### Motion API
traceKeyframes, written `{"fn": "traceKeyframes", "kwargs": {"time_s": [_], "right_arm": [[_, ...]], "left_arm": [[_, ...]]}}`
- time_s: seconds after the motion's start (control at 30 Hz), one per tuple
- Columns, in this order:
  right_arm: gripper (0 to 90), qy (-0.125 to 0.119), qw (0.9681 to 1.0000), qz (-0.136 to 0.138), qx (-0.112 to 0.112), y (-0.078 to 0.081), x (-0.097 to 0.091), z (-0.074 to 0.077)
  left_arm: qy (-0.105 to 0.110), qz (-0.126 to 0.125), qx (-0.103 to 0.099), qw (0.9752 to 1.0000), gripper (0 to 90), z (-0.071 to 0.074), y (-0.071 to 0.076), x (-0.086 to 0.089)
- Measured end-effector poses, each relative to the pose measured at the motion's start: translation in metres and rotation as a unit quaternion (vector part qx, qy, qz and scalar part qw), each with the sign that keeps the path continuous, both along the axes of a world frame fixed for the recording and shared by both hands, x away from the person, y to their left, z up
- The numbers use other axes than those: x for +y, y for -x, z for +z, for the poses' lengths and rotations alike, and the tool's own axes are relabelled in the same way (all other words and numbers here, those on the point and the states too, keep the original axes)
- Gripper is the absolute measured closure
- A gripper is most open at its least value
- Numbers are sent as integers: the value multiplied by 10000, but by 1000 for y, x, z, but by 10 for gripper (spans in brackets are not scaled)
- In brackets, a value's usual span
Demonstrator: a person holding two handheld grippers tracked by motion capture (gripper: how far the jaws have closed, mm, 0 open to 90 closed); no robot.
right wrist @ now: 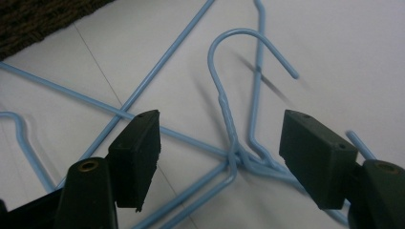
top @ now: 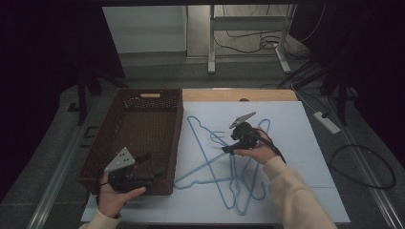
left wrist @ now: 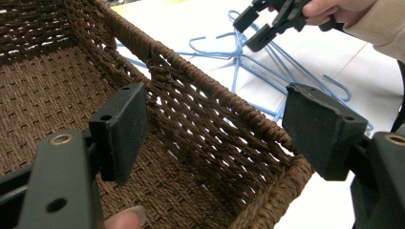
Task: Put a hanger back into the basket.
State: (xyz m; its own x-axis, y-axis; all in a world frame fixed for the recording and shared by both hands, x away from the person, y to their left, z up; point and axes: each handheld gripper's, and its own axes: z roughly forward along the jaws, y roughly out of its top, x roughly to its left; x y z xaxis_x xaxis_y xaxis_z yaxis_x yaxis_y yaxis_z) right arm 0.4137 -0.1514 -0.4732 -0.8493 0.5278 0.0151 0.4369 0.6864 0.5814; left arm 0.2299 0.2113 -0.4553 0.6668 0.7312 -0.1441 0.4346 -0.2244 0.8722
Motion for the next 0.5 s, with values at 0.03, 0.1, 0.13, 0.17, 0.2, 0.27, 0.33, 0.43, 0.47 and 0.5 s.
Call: {"fn": "traceKeyframes", "kwargs": {"time_s": [0.03,0.1,0.13,0.17,0.2,0.27,0.33,0.43,0.47,0.5], "right_arm": [[345,122,9999,70,20,-3,7,-2],[352,192,9998,101,24,-4,10,-3],[390,325,9993,164,31,-6,15,-6],[398,379,9991,196,25,-7,16,-7],[407,434,9988,218,19,-8,18,-7],[451,565,9980,296,-1,-10,22,-10],[464,604,9977,319,-5,-10,23,-11],[519,714,9968,364,0,-12,26,-14],[555,772,9963,382,-25,-14,27,-16],[555,772,9963,382,-25,-14,27,-16]], "left_arm": [[3,1,3,10000,252,0,0,0],[1,3,3,10000,252,0,0,0],[0,1,-1,10000,252,0,0,1],[2,3,-2,10000,252,0,0,1],[4,5,-3,10000,252,0,0,1],[3,7,-2,10000,252,0,0,1],[4,8,-5,10000,252,0,0,1],[3,8,-6,10000,252,0,0,1],[6,11,-7,10000,252,0,0,2],[7,10,-9,10000,252,0,0,2]]}}
